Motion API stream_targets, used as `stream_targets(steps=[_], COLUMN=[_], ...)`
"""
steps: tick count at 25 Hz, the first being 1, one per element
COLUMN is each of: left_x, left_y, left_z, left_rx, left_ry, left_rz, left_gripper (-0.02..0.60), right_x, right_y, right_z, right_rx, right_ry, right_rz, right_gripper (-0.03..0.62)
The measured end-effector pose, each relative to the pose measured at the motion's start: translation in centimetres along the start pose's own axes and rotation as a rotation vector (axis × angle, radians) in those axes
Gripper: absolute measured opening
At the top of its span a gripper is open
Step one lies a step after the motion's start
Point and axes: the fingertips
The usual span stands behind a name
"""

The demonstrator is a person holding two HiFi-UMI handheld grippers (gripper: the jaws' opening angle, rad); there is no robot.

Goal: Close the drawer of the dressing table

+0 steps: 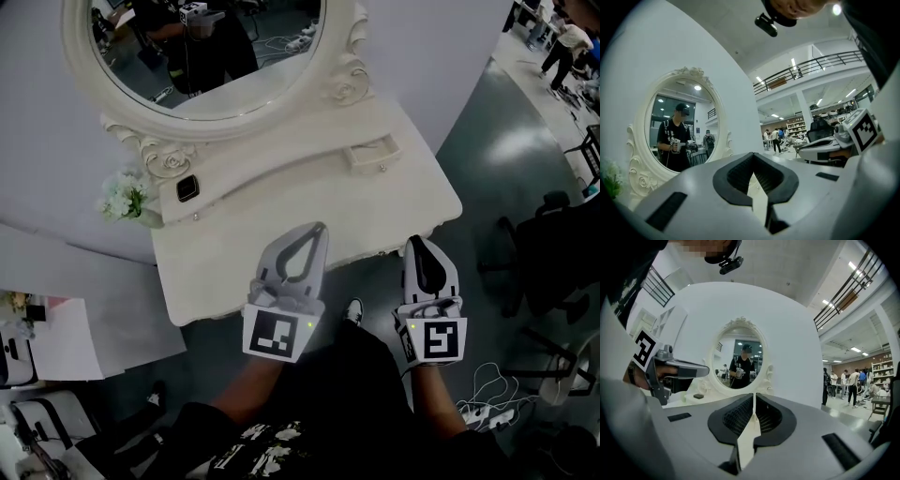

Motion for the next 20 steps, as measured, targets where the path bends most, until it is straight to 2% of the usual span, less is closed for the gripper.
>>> stream_targets(steps=[4,8,17,20], left_x=[-0.6,-0.3,0.4,0.1], left_y=[-0.4,-0.1,1.3,1.5], left_z=[2.5,5.2,8.5,9.4], left_rx=[-0.001,-0.03,-0.092,-0.102], left_ry=[-0.033,-0.049,-0.077,-0.077], left_rz=[-0.016,-0.019,-0.025,-0.023], left_gripper=[0.002,0.002,0.002,0.002], right_x=[1.7,3.2,5.9,6.6], right_y=[0.5,1.9,4.7,5.8], right_z=[2.2,4.2,8.0,9.7], right_rx=[-0.042,-0.09,-0.103,-0.125], right_ry=[-0.022,-0.079,-0.115,-0.119], right_rz=[-0.026,-0.028,-0.002,0.004], right_gripper=[0.0,0.002,0.002,0.034])
Point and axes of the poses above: the fingertips, and each gripper's own axes: z forward along the fingers, x to its right, y out of its underside, and after that the axes turned 13 degrees about -x, right-handed
